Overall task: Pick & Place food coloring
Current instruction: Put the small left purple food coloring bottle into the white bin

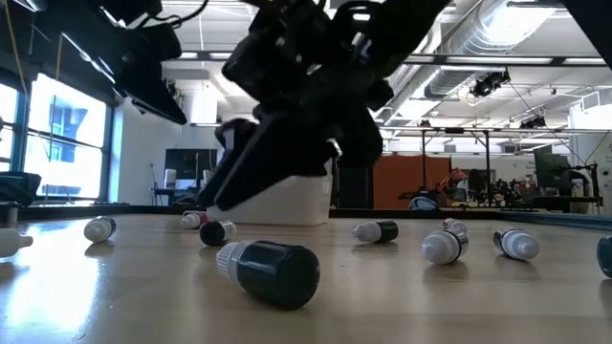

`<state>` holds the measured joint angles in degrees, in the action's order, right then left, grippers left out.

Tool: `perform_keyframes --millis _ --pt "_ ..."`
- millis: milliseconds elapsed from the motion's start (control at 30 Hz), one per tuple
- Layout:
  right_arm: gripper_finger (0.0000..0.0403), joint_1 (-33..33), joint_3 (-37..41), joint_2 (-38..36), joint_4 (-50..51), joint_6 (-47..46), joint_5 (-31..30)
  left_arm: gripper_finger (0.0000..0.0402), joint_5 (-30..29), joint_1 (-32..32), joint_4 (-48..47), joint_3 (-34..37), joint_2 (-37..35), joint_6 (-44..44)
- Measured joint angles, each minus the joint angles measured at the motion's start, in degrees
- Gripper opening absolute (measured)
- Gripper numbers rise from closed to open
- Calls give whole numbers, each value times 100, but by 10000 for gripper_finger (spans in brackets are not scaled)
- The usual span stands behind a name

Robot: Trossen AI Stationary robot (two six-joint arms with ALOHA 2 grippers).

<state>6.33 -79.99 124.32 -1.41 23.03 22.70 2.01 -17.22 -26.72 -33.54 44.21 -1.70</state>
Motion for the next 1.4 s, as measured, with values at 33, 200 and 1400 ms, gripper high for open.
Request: perform_keyframes --millis 33,200,1400 --pt "193 -6 -3 51 0 2 0 72 75 0 -16 0 76 1" --pt "193 -33 -9 213 19 147 -270 72 319 1 -39 0 510 6" --pt "71 154 -247 182 -377 -1496 -2931 172 -411 0 14 -2 1659 129"
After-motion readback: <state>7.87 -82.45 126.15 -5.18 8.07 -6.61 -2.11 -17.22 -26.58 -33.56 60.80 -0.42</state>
